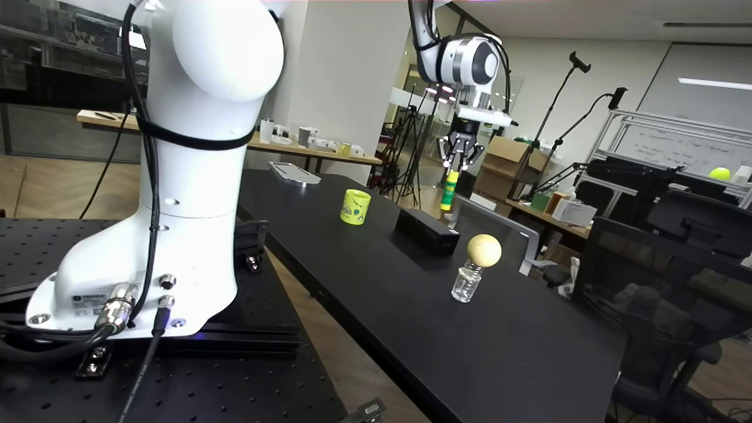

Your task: Put the paper glue on the black box

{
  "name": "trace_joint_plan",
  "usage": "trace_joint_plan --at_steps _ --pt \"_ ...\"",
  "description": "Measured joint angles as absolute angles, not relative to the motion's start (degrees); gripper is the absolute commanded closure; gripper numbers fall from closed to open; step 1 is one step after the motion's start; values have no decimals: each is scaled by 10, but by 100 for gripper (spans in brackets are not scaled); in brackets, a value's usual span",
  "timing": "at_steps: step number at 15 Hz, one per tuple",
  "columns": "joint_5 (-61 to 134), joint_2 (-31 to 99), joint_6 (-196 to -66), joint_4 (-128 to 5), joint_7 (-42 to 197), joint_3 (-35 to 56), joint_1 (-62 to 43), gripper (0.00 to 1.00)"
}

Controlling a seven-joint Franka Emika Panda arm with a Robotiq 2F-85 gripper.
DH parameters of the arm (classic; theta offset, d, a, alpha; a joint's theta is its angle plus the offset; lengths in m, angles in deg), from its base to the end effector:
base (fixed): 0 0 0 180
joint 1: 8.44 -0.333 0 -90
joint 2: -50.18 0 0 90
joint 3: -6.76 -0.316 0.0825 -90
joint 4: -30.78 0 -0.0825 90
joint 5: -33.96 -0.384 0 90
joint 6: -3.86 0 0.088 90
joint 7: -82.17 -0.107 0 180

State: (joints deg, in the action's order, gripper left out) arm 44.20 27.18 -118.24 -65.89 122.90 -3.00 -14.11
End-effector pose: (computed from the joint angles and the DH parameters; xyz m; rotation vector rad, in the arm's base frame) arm 0.6474 0.1586 0.3736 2.6297 1.5348 0.0449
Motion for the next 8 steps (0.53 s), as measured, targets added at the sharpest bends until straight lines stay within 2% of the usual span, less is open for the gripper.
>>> trace_joint_plan --at_steps 8 --pt "442 178 -1177 -568 1229 -30 -147 91"
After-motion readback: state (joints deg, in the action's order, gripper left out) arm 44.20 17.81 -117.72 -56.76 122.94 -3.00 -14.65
